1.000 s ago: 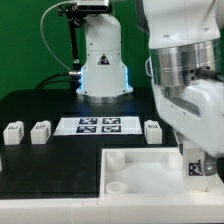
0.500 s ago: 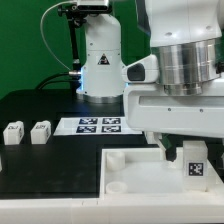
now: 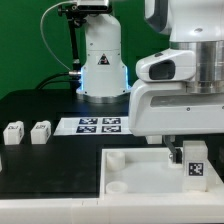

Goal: Assemble one leg

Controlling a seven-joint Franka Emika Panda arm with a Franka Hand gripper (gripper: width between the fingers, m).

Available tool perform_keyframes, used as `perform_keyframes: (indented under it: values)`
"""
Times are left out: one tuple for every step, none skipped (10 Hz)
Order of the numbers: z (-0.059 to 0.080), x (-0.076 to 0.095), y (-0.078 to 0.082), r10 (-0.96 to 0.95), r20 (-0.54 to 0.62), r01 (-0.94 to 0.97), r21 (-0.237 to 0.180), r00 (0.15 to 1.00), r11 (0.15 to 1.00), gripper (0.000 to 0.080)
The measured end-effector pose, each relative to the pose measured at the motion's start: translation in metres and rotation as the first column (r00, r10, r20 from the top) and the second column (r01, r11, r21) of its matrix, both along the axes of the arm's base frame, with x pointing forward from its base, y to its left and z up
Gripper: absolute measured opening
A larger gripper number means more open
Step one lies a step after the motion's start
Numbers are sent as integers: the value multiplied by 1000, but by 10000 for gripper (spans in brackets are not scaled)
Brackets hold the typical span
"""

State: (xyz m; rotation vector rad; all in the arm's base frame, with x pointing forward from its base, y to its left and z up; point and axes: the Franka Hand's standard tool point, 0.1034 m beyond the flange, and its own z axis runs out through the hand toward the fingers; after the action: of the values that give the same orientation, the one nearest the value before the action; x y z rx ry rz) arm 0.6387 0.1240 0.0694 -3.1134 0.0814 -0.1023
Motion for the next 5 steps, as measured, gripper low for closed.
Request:
perform_keyframes:
  values:
    - [0,0,0,-84,-3,85,10,996,996,369]
    - [0,0,-2,-201,-7,201,15,980,979,294]
    - [-1,0,-2,-238,-9,238,17,971,971,294]
    - [-1,0,-3,-360,-15,360,25,933,932,294]
    - [0,2,-4,-520,-22,521,38,854,853,294]
